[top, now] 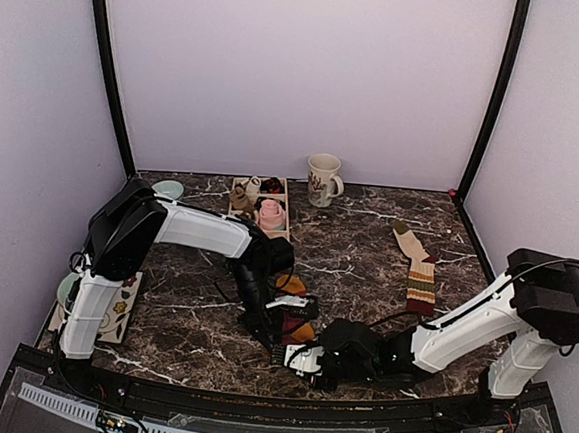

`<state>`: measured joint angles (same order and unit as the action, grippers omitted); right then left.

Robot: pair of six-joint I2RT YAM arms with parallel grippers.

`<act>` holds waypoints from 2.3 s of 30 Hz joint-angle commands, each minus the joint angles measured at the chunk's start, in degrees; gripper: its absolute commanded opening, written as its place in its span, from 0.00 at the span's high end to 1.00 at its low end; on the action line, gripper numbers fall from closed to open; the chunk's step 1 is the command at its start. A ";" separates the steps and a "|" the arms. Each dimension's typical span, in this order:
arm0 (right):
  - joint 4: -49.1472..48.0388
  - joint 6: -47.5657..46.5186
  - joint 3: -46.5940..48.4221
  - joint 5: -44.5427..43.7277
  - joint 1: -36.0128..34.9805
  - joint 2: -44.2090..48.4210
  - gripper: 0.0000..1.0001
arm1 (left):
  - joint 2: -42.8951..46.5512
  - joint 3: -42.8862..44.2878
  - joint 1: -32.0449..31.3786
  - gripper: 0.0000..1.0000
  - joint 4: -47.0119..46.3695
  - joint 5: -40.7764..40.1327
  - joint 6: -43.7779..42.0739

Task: Roll the socks
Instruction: Roll the sock at the center of the board.

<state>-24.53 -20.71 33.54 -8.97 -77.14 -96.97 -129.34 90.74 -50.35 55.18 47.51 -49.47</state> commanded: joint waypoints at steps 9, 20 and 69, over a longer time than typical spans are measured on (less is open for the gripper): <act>-3.65 12.51 -1.62 2.45 0.75 -2.24 1.00 | -2.29 -1.38 0.95 0.87 0.69 -11.33 1.66; -9.73 29.26 -6.09 14.52 5.84 -6.41 1.00 | 14.55 -15.21 4.94 0.49 -11.91 -17.73 6.73; -2.98 49.57 -4.23 39.01 17.35 -16.37 1.00 | 22.95 -22.05 -13.02 0.54 -30.57 -24.83 3.03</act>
<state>-47.57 28.05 28.49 32.71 -59.55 -108.16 -105.51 68.51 -54.00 33.67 15.40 -40.16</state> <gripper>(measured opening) 0.045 0.461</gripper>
